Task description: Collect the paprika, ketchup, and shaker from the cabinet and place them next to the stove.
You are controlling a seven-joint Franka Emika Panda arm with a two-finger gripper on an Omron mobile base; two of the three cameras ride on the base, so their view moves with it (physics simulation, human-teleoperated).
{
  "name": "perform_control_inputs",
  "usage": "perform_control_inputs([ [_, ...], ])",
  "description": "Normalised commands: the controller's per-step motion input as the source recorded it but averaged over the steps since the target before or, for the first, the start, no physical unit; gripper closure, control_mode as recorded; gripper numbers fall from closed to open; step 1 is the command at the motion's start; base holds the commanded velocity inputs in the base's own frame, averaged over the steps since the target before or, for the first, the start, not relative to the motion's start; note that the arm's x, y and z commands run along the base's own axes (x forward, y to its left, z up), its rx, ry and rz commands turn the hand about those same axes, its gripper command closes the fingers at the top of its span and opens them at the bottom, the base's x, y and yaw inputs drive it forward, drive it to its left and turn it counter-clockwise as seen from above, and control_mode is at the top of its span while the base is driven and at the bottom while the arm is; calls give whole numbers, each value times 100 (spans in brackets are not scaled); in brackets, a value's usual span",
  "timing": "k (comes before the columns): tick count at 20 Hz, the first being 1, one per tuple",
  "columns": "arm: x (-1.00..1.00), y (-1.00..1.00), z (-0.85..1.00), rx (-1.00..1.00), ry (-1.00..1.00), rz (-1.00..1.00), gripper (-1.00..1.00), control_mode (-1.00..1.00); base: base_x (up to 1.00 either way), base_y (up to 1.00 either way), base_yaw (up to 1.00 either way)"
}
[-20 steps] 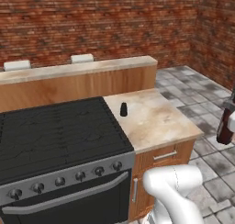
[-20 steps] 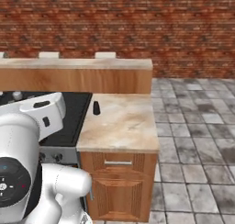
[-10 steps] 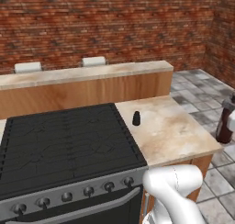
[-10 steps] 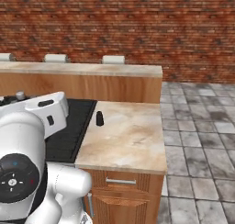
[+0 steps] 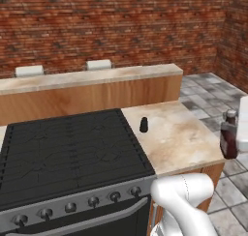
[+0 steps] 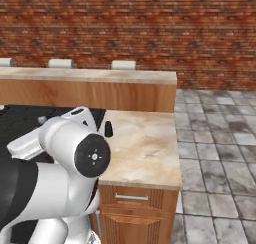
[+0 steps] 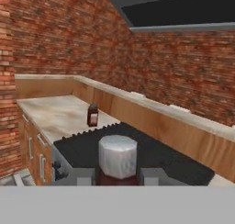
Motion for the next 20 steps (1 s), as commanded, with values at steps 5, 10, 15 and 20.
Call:
perform_control_inputs([
  [5,80,13,-64,0,0,36,100,-100,0,0,0],
  [10,74,12,-45,1,-4,31,100,-100,0,0,0],
  [15,61,0,-35,9,-8,26,100,-100,0,0,0],
  [20,50,-1,-27,7,-4,20,100,-100,0,0,0],
])
